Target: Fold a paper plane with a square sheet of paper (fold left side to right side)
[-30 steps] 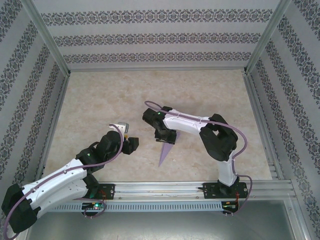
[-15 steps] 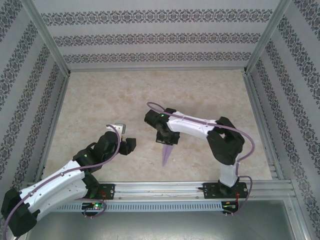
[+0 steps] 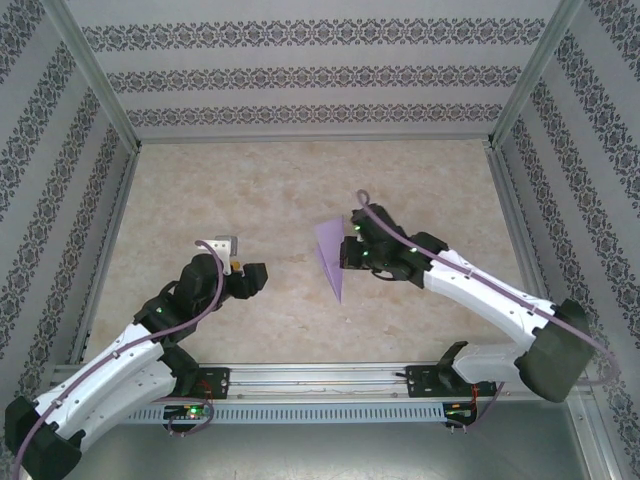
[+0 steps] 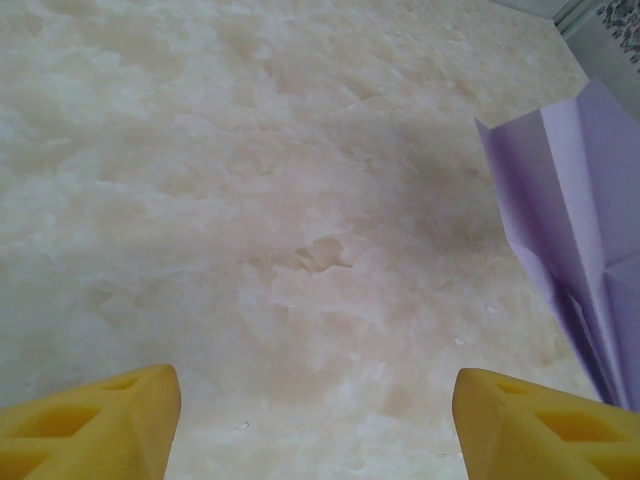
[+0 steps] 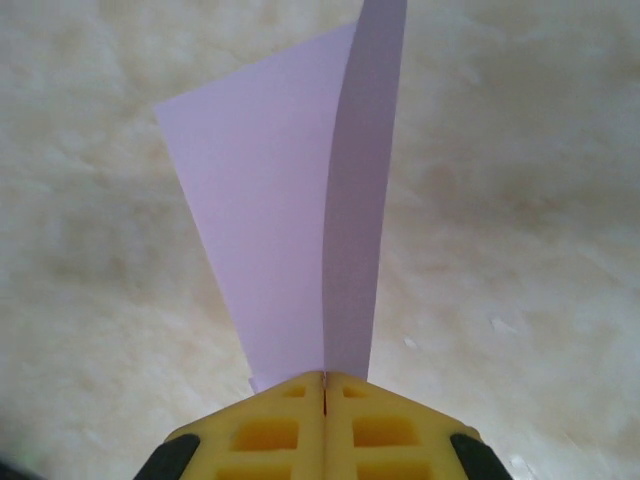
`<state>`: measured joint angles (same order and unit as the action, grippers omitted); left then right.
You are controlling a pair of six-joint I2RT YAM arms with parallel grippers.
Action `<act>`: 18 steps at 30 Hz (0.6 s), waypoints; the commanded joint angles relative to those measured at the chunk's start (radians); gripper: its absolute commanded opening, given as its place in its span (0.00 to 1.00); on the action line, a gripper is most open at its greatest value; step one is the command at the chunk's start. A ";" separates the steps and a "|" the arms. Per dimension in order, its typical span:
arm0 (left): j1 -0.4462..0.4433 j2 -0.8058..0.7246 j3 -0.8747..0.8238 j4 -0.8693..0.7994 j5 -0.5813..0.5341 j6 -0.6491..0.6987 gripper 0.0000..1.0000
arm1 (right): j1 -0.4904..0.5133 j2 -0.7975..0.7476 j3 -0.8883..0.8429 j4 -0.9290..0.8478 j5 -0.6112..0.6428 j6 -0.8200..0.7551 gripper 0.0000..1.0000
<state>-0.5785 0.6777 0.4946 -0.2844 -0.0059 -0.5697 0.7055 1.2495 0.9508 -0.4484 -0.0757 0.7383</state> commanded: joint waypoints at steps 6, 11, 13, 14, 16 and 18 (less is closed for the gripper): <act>0.130 0.011 -0.004 0.071 0.207 -0.100 0.72 | -0.107 0.115 -0.235 0.596 -0.536 0.009 0.00; 0.162 0.020 -0.030 0.102 0.250 -0.122 0.70 | -0.111 0.316 -0.299 0.801 -0.605 0.077 0.00; 0.168 0.024 -0.025 0.090 0.251 -0.112 0.70 | -0.111 0.374 -0.309 0.843 -0.606 0.084 0.00; 0.172 0.026 -0.019 0.080 0.250 -0.106 0.70 | -0.110 0.399 -0.311 0.849 -0.601 0.081 0.00; 0.175 0.029 -0.010 0.062 0.247 -0.095 0.70 | -0.111 0.426 -0.317 0.856 -0.582 0.071 0.00; 0.175 0.032 -0.004 0.053 0.249 -0.088 0.70 | -0.112 0.439 -0.321 0.850 -0.568 0.059 0.00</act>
<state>-0.4164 0.7101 0.4808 -0.2325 0.2256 -0.6655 0.5976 1.6802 0.6353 0.3119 -0.6273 0.8051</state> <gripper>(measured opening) 0.704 0.043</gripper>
